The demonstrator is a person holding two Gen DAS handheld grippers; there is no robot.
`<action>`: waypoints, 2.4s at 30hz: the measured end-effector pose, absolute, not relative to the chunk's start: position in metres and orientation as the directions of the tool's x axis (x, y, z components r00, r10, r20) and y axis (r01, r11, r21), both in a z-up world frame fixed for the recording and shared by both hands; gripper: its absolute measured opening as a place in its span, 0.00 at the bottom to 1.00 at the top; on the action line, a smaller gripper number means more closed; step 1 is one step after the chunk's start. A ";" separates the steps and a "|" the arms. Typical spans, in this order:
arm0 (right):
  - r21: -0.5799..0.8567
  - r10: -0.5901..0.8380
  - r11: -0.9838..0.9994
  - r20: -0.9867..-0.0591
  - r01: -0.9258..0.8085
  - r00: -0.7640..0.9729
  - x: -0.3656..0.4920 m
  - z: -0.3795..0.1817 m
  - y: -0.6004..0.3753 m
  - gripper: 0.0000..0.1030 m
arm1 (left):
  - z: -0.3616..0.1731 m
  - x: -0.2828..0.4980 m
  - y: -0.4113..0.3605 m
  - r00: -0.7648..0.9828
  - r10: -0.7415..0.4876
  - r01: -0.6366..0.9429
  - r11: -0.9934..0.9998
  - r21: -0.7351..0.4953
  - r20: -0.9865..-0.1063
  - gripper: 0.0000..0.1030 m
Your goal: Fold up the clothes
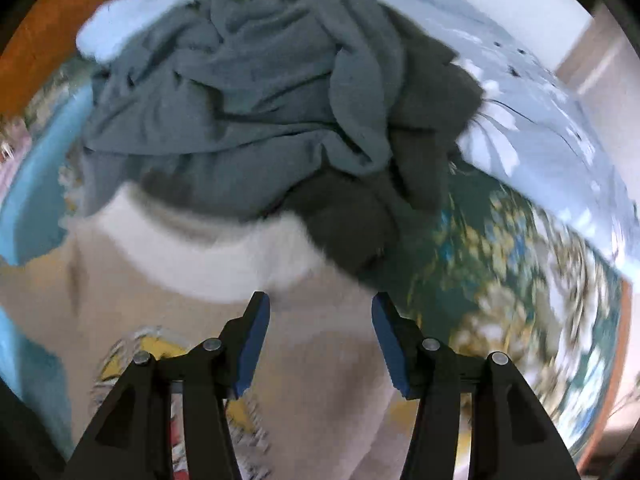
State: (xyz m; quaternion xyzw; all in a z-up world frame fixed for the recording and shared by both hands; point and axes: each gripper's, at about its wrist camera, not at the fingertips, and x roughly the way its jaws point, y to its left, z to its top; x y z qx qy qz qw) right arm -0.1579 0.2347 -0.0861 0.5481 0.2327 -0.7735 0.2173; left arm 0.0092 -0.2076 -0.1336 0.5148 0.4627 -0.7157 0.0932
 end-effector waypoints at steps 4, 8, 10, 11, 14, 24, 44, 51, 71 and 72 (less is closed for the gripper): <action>-0.099 -0.058 -0.770 -0.973 0.630 -0.224 -0.172 -0.109 0.225 0.74 | -0.142 0.006 -0.208 -0.434 0.351 0.629 -0.541 -0.558 -0.830 0.29; -0.096 -0.051 -0.776 -0.975 0.623 -0.214 -0.164 -0.118 0.220 0.73 | -0.149 0.005 -0.209 -0.439 0.379 0.635 -0.511 -0.579 -0.815 0.29; -0.127 -0.030 -0.776 -0.971 0.617 -0.236 -0.156 -0.119 0.219 0.62 | -0.153 0.007 -0.211 -0.453 0.395 0.642 -0.478 -0.600 -0.799 0.26; -0.140 -0.016 -0.781 -0.970 0.609 -0.243 -0.153 -0.119 0.220 0.51 | -0.151 0.008 -0.212 -0.469 0.395 0.636 -0.469 -0.613 -0.790 0.24; -0.172 0.007 -0.794 -0.962 0.583 -0.275 -0.140 -0.116 0.228 0.23 | -0.139 0.011 -0.211 -0.520 0.379 0.591 -0.487 -0.642 -0.766 0.10; -0.149 -0.101 -0.830 -0.908 0.538 -0.407 -0.077 -0.056 0.240 0.12 | -0.064 0.045 -0.203 -0.701 0.245 0.389 -0.656 -0.647 -0.670 0.09; -0.042 -0.330 -0.697 -0.868 0.716 -0.372 -0.058 -0.016 0.081 0.00 | -0.079 0.108 -0.359 -0.719 0.026 0.604 -0.471 -0.643 -0.695 0.09; 0.041 -0.324 -0.740 -0.897 0.672 -0.302 -0.057 -0.051 0.109 0.00 | -0.046 0.091 -0.332 -0.750 0.041 0.513 -0.594 -0.620 -0.660 0.09; 0.164 -0.227 -0.951 -0.945 0.261 -0.233 -0.025 -0.107 0.346 0.00 | -0.101 -0.044 0.074 -0.332 0.073 -0.214 -0.977 -0.001 -0.941 0.20; 0.179 -0.234 -0.955 -0.945 0.237 -0.227 -0.023 -0.110 0.355 0.00 | -0.112 -0.047 0.080 -0.283 0.064 -0.228 -0.974 0.003 -0.957 0.23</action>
